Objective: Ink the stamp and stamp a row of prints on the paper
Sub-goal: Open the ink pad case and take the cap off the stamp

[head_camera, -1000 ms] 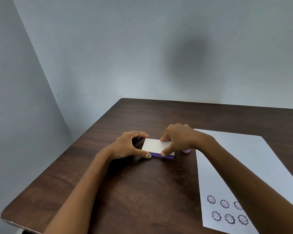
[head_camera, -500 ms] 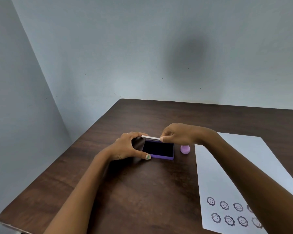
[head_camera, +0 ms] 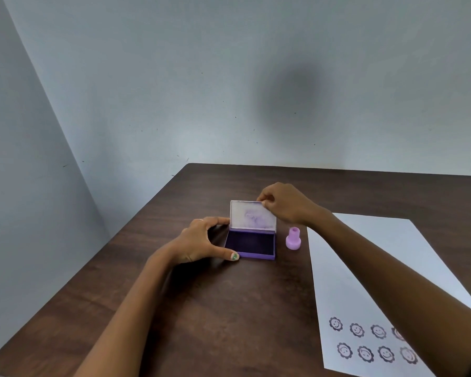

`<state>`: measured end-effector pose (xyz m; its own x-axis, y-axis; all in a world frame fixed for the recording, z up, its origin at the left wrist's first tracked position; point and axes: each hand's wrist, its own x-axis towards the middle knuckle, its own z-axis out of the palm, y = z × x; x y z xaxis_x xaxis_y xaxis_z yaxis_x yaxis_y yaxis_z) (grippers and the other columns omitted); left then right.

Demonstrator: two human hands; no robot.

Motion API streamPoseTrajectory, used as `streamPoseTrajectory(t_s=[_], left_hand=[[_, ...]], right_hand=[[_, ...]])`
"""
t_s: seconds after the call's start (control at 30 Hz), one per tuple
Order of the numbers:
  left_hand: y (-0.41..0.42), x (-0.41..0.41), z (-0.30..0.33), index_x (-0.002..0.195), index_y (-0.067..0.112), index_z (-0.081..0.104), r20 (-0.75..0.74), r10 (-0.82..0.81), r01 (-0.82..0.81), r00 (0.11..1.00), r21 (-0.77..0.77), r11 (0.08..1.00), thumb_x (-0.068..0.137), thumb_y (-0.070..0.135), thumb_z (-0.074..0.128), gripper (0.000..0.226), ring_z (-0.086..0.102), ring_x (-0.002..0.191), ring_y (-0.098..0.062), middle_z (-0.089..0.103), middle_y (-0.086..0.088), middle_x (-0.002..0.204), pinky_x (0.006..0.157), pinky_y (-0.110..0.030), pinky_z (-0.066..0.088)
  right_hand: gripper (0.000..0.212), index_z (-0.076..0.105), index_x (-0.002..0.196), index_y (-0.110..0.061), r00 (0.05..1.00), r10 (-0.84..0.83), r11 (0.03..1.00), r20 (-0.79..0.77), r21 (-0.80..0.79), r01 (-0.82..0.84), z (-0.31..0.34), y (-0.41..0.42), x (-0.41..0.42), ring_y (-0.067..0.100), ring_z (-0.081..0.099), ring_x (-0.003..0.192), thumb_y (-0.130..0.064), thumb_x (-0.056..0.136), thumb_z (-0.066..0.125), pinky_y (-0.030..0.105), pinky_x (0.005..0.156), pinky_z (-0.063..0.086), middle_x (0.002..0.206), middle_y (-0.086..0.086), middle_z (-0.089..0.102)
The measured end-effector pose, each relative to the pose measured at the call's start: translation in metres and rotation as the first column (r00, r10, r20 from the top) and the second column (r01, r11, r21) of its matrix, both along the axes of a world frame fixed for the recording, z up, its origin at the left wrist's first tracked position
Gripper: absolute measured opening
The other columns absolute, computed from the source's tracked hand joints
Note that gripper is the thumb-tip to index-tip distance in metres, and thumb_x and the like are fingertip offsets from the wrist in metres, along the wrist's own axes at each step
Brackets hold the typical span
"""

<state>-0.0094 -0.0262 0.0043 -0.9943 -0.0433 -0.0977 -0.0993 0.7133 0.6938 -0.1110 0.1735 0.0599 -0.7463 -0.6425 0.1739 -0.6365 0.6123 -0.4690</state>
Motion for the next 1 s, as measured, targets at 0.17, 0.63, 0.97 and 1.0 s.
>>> streamPoseTrajectory(t_s=[0.17,0.63,0.97,1.0], left_hand=[[0.001,0.001,0.001,0.136,0.039,0.041,-0.01,-0.014,0.014,1.0,-0.011,1.0,0.05,0.062,0.081,0.098,0.04,0.131,-0.019,0.041,0.004,0.145,0.11,-0.045,0.036],[0.001,0.002,0.003,0.13,0.044,0.046,-0.03,-0.039,0.038,0.999,-0.043,0.998,0.05,0.064,0.079,0.089,0.04,0.129,-0.016,0.044,0.009,0.14,0.11,-0.044,0.035],[0.004,0.005,0.006,0.135,0.041,0.042,-0.015,-0.047,0.046,0.999,-0.063,0.997,0.053,0.062,0.079,0.091,0.035,0.132,-0.016,0.041,0.008,0.143,0.112,-0.045,0.032],[0.004,0.006,0.006,0.136,0.041,0.041,-0.007,-0.039,0.038,0.999,-0.066,0.997,0.053,0.062,0.079,0.093,0.034,0.133,-0.016,0.039,0.007,0.144,0.112,-0.045,0.032]], right_hand=[[0.025,0.065,0.108,-0.001,0.999,-0.009,0.999,0.046,0.037,0.007,-0.007,-0.003,-0.004,0.015,0.055,0.085,-0.008,0.091,0.047,0.024,0.073,0.041,0.115,0.014,0.066],[0.032,0.064,0.095,0.013,0.98,0.016,0.988,0.197,0.15,-0.046,-0.014,-0.007,-0.006,0.031,0.059,0.084,-0.011,0.093,0.043,0.034,0.07,0.044,0.118,0.016,0.066],[0.028,0.06,0.072,-0.017,0.976,0.052,0.996,0.213,0.056,-0.065,0.011,0.007,0.009,0.008,0.047,0.068,-0.021,0.095,0.045,0.024,0.063,0.036,0.074,-0.01,0.053],[0.025,0.066,0.083,-0.011,0.98,0.059,0.997,0.191,0.04,-0.067,0.017,0.012,0.01,0.011,0.05,0.074,-0.022,0.094,0.046,0.025,0.068,0.038,0.082,-0.007,0.057]])
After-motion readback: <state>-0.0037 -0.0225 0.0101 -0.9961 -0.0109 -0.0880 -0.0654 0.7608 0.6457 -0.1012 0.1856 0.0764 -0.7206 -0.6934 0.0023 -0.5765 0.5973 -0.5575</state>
